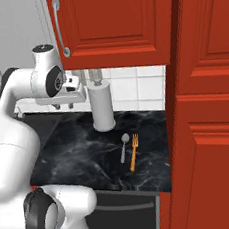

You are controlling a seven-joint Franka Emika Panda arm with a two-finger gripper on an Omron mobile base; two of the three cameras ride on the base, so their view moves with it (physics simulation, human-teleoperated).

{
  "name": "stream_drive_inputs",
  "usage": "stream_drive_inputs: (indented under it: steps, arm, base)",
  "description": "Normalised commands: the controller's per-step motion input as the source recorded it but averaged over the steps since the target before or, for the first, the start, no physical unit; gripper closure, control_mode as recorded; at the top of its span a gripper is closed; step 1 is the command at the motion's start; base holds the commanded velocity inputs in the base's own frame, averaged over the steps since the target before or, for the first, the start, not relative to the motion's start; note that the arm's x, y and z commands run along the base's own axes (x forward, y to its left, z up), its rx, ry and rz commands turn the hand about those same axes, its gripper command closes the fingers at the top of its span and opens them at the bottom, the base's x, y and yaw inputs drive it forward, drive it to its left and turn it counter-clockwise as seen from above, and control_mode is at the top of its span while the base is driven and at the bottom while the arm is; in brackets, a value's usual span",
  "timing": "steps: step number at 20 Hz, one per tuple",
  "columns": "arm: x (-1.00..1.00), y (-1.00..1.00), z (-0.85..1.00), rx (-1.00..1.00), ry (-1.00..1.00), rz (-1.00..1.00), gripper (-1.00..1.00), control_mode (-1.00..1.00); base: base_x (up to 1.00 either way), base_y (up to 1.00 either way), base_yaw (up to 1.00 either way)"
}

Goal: Take the fork and place it on the left side of the plate. Then take the spoon and place it on the right side of the plate. Make sure they're directly next to the plate.

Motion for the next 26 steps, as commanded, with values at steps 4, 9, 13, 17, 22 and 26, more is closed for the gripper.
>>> stream_drive_inputs:
  steps: [4,9,13,17,22,26]
  arm:
    - [-0.09,0.0,-0.01,0.0,-0.03,0.0,-1.0,-1.0]
    - [-0.2,-0.45,-0.53,0.0,-0.01,-0.01,-1.0,-1.0]
    - [-0.19,-0.84,-0.66,0.0,0.02,-0.01,-1.0,-1.0]
    - [-0.07,-0.64,-0.56,0.0,0.01,0.0,-1.0,-1.0]
    - [0.04,-0.57,-0.4,0.0,0.01,0.0,-1.0,-1.0]
    - [0.08,-0.48,-0.4,0.01,0.06,0.0,-1.0,-1.0]
  base:
    - [0.0,0.0,0.0]
    - [0.0,0.0,0.0]
    - [0.0,0.0,0.0]
    - [0.0,0.0,0.0]
    - [0.0,0.0,0.0]
    - [0.0,0.0,0.0]
